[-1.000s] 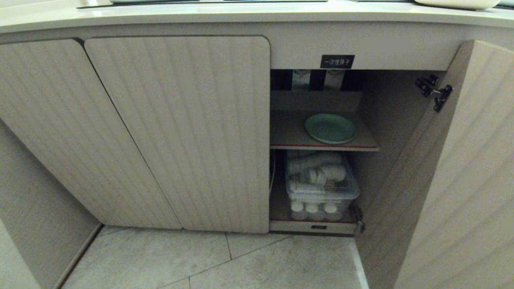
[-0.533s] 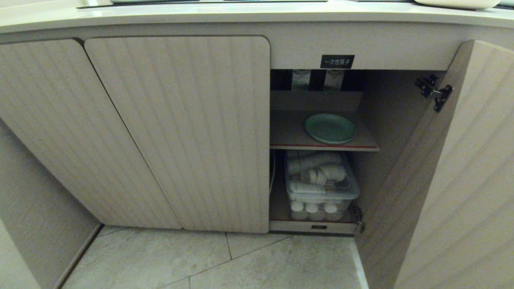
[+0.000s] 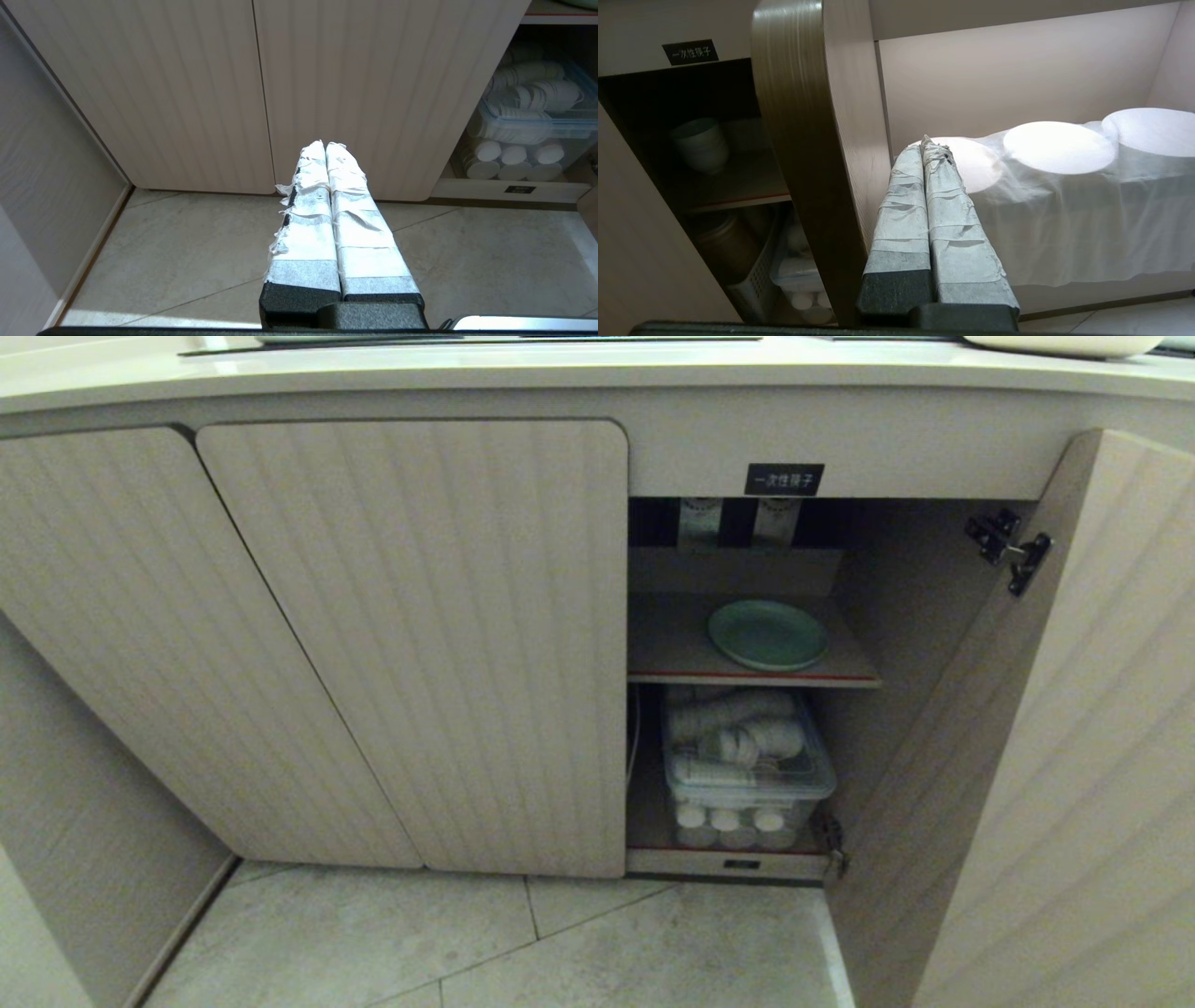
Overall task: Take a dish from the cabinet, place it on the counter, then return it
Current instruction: Close the cabinet door
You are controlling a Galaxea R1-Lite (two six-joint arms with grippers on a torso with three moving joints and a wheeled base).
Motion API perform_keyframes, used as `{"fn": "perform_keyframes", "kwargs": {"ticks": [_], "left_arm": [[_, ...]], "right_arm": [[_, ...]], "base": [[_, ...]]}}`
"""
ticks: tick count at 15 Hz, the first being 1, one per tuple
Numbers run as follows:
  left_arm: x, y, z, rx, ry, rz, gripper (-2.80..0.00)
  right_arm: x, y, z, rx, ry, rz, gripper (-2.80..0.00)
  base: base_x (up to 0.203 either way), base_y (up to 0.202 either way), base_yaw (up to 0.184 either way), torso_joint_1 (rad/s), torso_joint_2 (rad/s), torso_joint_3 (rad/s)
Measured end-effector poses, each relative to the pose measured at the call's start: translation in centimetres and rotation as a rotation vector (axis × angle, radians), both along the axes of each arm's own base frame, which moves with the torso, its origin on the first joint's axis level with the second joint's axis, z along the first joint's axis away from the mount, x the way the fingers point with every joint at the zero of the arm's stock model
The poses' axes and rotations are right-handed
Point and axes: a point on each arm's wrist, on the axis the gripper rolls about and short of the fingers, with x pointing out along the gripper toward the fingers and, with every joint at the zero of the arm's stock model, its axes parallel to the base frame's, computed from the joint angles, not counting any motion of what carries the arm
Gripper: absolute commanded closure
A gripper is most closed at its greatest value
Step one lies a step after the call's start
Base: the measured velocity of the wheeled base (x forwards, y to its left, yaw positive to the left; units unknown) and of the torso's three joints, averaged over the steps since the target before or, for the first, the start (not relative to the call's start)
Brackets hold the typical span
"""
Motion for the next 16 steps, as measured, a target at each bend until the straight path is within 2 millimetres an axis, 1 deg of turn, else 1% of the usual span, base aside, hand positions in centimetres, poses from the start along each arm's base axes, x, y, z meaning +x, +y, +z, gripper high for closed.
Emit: {"fn": "perform_keyframes", "kwargs": {"ticks": [6,12,16], "left_arm": [[0.0,0.0,0.0,0.000,0.000,0.001,0.00],[0.0,0.0,0.0,0.000,0.000,0.000,0.00],[0.0,0.0,0.0,0.000,0.000,0.000,0.00]], "right_arm": [[0.4,0.0,-0.5,-0.017,0.040,0.064,0.00],[1.3,0.3,-0.7,-0.043,0.075,0.190,0.00],[1.9,0.6,-0.6,-0.060,0.104,0.242,0.00]], "base": [[0.000,0.000,0.000,0.000,0.00,0.000],[0.000,0.000,0.000,0.000,0.00,0.000],[0.000,0.000,0.000,0.000,0.00,0.000]]}}
